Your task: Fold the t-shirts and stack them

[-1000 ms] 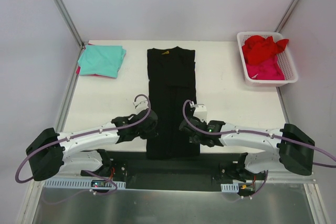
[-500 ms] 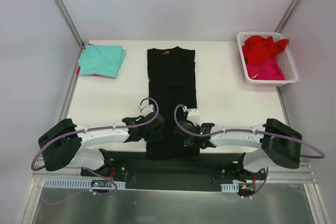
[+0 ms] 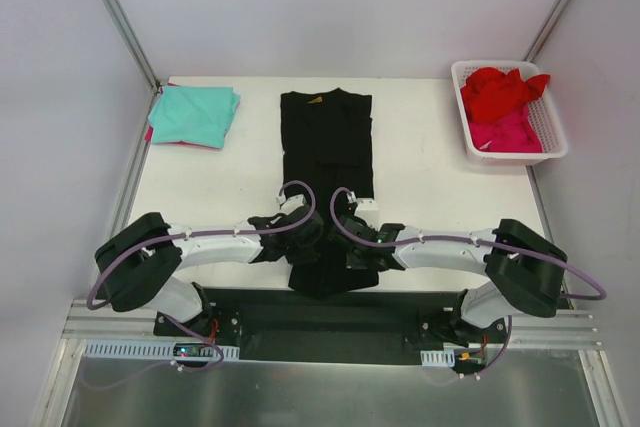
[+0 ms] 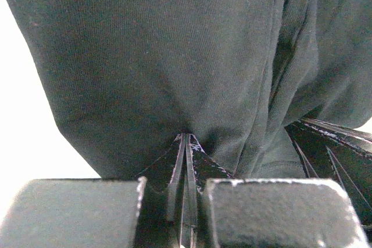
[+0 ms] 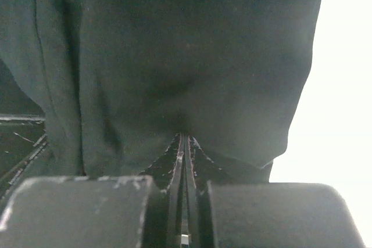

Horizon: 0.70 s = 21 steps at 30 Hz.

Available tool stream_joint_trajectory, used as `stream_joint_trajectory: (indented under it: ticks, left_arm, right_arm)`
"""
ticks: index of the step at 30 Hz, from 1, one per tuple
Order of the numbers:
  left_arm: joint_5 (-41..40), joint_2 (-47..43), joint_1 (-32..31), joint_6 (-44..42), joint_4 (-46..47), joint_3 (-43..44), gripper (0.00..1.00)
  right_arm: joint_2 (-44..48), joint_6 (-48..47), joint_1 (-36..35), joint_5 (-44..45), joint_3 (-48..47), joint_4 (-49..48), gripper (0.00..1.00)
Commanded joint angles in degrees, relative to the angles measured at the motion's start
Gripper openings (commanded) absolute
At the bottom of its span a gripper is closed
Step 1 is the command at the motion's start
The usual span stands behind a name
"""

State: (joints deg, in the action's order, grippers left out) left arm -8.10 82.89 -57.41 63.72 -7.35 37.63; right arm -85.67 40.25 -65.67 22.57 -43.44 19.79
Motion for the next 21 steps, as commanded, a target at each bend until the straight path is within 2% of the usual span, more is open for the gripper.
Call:
stream_joint_trajectory:
  ticks: [1,9,16,21]
  left_arm:
    - [0.4,3.2,3.0,-1.8,-1.0,-0.3,0.00]
    - [2.0,2.0,7.7,-4.8,-1.0,-0.1,0.00]
    - [1.3,-1.2,7.7,-6.8,-2.8,1.0,0.00]
    - [1.6,-5.0,7.7,-8.4,-8.2,4.5,0.00]
  right_arm:
    - [-3.0,-1.8,2.8,-1.9,0.6,-1.9,0.01]
    - [-4.2,-3.7,5.6,-3.9,0.6,-2.5,0.01]
    - [-2.1,-4.2,5.4,-3.4,-2.2,1.6,0.01]
    - [1.5,-4.6,4.9,-2.7,-7.1,6.5,0.01]
